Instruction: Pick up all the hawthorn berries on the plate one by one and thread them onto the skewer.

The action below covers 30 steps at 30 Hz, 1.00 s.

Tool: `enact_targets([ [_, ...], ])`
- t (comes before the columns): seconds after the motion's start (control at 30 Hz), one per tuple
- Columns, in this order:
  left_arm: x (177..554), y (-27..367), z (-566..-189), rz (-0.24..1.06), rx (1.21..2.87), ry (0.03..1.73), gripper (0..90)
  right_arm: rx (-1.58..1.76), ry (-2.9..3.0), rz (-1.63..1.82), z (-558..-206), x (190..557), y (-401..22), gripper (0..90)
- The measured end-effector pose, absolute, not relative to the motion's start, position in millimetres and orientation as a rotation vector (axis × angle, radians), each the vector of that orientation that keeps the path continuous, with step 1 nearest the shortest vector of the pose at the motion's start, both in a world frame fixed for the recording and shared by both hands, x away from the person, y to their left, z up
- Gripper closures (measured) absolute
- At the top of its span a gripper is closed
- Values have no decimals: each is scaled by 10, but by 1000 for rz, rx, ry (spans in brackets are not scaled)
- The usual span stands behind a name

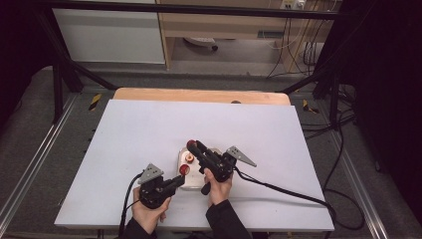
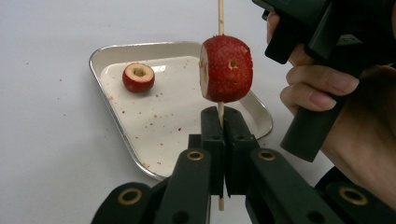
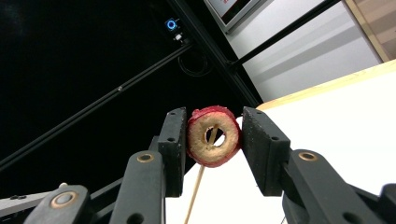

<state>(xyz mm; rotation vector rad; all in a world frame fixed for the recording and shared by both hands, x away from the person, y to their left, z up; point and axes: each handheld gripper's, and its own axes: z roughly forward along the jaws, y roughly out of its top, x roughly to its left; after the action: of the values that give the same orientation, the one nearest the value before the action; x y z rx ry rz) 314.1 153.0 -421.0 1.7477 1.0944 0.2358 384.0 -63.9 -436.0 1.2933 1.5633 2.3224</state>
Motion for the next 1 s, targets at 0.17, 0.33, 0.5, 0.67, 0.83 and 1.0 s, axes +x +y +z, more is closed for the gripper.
enact_targets([
  [0.17, 3133, 1530, -4223, 271, 1765, 1073, 883, 1297, 1614, 2300, -4328, 3830, -657, 619],
  [0.33, 3164, 1579, -4240, 303, 1832, 1055, 885, 1345, 1810, 2220, -4202, 3902, -748, 616],
  [0.5, 3178, 1573, -4270, 346, 1897, 1027, 884, 1476, 2044, 2075, -4097, 4000, -853, 619],
  [0.67, 3145, 1527, -4249, 353, 1895, 998, 885, 1496, 2020, 2108, -4132, 4008, -897, 624],
  [0.83, 3144, 1555, -4215, 356, 1880, 1005, 886, 1507, 1943, 2168, -4163, 4008, -870, 626],
  [1.0, 3136, 1574, -4233, 337, 1871, 1006, 886, 1488, 1824, 2200, -4111, 4013, -898, 628],
])
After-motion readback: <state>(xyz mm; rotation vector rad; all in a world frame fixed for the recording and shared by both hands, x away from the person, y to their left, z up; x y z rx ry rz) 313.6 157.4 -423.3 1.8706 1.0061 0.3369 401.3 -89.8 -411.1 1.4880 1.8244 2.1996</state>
